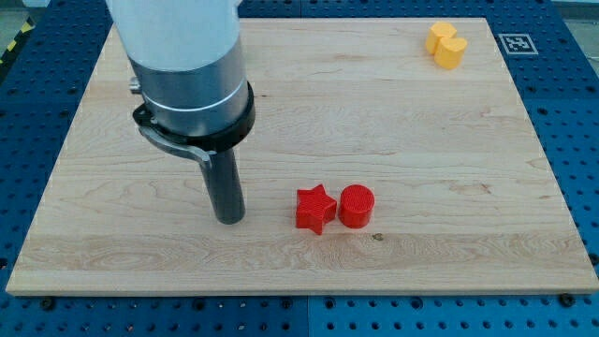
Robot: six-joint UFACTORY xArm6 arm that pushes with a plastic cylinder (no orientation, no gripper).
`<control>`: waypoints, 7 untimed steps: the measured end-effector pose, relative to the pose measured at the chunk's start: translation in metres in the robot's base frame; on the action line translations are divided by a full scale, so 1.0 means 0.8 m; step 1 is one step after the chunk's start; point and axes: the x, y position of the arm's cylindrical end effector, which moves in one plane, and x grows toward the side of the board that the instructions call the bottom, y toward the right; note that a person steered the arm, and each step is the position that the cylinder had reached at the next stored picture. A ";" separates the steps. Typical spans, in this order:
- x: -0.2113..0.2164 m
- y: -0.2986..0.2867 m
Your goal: Push the red star closer to yellow heart
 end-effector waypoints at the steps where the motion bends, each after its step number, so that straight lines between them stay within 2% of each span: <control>1: 0.009 0.069; 3: 0.033 0.180; 5: 0.038 0.183; 7: -0.007 0.178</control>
